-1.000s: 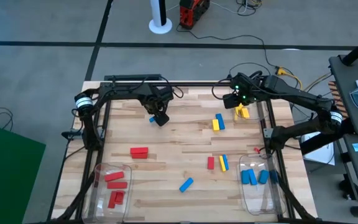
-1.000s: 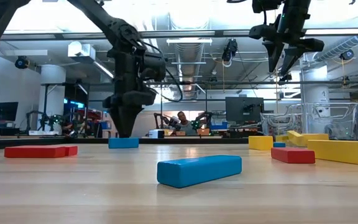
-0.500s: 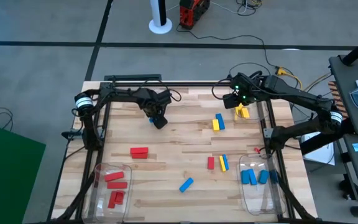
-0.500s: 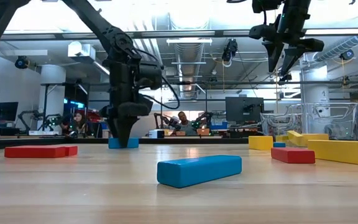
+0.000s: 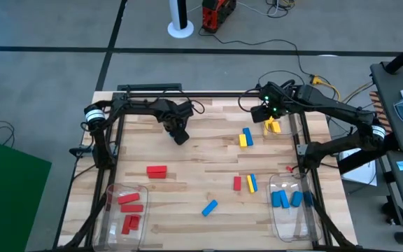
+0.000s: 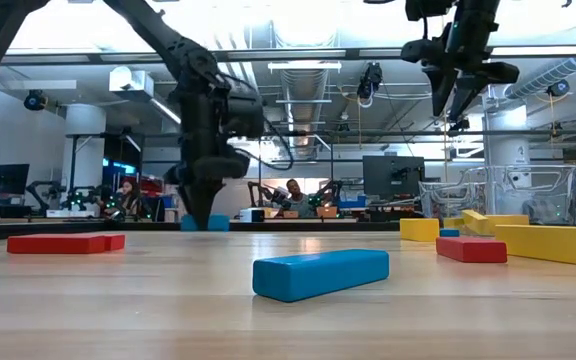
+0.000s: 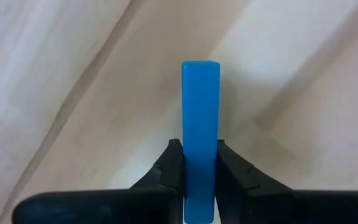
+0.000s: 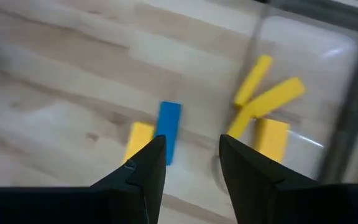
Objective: Sort blocks
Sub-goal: Put the blue block into the bottom right transparent bin
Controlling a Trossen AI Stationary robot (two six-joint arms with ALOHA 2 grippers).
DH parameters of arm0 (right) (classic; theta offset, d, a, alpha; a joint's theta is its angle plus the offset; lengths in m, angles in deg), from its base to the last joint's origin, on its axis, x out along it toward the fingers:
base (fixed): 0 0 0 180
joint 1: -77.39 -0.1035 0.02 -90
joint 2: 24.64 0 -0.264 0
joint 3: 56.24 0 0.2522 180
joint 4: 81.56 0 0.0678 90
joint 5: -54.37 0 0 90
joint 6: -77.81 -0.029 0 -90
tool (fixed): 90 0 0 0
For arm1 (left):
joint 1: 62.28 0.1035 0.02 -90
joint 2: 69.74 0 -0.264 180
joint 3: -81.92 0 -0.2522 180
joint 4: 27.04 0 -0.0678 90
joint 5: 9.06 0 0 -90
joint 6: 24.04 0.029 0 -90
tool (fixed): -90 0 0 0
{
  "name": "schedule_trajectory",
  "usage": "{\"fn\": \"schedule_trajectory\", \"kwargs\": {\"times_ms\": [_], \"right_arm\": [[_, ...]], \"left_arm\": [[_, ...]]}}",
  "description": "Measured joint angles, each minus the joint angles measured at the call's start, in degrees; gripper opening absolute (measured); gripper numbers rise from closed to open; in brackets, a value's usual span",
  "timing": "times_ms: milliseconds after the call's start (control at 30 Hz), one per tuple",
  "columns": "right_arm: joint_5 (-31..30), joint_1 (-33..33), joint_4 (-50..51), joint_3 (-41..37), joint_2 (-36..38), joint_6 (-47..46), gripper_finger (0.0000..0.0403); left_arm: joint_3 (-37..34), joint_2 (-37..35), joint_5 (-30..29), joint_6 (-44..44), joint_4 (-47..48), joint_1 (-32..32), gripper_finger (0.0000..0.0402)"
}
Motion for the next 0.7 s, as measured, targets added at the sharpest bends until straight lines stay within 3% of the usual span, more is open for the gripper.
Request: {"fn": "schedule_trajectory", "kwargs": {"times_ms": [167,367,700], "right_arm": [[3.56,-1.64,-3.39,-0.02,0.00,5.31,0.0148],[6.17,-5.74,-10.37,-0.02,0.00,11.99,0.0162],[6.09,-13.72,-19.64,-0.07,0.00,19.09,0.0170]], "left_arm": [[6.52,0.00,0.71,7.36,4.87,-1.43,0.0030],[14.37,0.00,7.87,17.71,5.87,-3.28,0.0033],[24.58,0.00,8.10,27.29,4.88,-6.69,0.0036]]}}
